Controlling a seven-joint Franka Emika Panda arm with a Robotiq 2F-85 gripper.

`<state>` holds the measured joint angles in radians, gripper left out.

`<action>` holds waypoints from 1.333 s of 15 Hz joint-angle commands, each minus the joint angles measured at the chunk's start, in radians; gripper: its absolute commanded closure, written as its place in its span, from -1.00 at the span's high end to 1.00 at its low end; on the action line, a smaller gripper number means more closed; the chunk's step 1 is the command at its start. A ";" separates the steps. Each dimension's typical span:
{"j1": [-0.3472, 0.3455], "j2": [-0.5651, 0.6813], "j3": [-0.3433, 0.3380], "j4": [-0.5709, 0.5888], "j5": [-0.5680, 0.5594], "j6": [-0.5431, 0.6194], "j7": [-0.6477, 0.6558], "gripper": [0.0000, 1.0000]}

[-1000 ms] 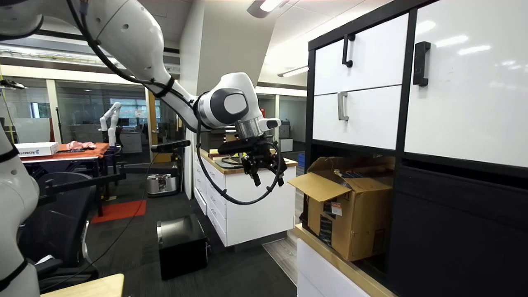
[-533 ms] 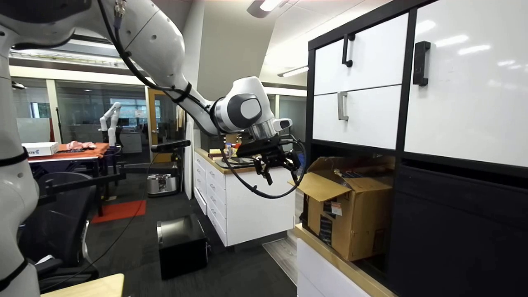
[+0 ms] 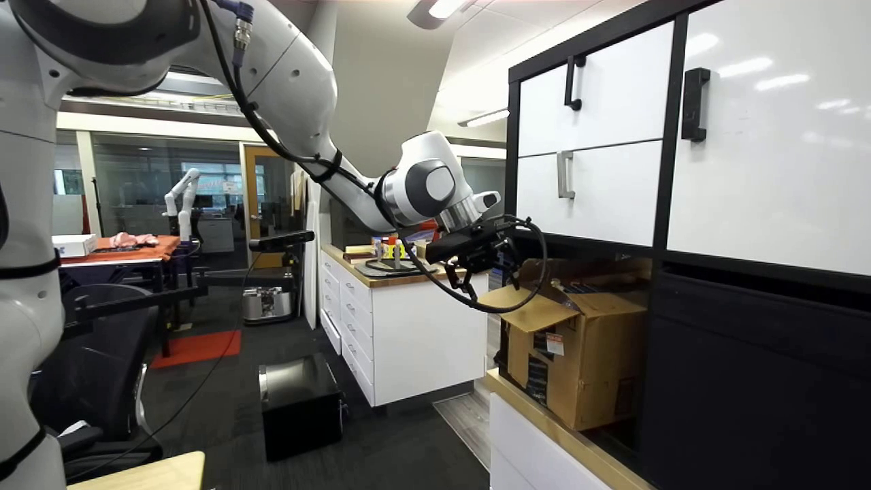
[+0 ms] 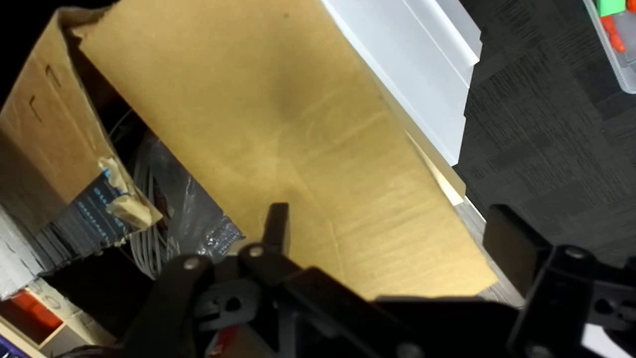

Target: Pull out the cardboard box.

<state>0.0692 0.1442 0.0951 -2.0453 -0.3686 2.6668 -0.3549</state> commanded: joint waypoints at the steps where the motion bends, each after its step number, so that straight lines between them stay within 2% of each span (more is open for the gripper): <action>1: 0.000 0.064 -0.010 0.063 -0.044 0.062 -0.078 1.00; 9: -0.013 0.189 -0.006 0.187 -0.067 0.149 -0.218 1.00; 16: -0.025 0.279 0.002 0.257 -0.045 0.136 -0.297 1.00; 17: -0.028 0.285 0.006 0.259 -0.039 0.135 -0.304 0.50; 18: -0.035 0.289 0.014 0.257 -0.027 0.135 -0.316 0.45; 20: -0.046 0.287 0.026 0.250 -0.010 0.137 -0.330 0.17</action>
<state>0.0522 0.4214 0.0960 -1.8047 -0.4075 2.7940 -0.6330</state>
